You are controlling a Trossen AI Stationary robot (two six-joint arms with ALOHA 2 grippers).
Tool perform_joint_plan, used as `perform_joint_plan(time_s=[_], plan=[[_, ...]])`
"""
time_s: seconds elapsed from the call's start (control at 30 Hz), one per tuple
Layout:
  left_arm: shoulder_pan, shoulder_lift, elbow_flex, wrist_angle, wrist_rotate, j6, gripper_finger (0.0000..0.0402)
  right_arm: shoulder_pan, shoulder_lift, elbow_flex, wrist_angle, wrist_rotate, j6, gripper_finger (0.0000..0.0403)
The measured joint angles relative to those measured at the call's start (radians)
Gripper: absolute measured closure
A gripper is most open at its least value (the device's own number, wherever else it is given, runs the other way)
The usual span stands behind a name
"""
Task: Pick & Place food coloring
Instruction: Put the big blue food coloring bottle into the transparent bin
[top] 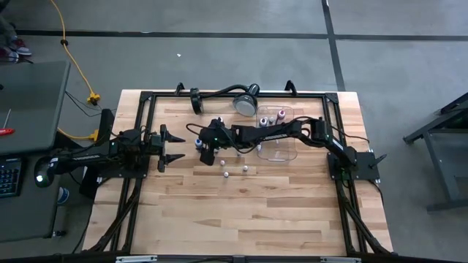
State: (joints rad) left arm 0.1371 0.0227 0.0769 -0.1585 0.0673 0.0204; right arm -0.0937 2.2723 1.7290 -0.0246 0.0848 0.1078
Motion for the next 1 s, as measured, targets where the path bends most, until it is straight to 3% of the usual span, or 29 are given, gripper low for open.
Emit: perform_joint_plan(time_s=[0.77,1.0], plan=[[0.000,0.000,0.000,0.000,0.000,0.000,0.0124,-0.005,0.045,0.000,0.091,0.009,-0.003,0.0143],[0.000,0.000,0.000,0.000,0.000,0.000,0.0124,-0.005,0.045,0.000,0.089,0.014,-0.001,0.0177]])
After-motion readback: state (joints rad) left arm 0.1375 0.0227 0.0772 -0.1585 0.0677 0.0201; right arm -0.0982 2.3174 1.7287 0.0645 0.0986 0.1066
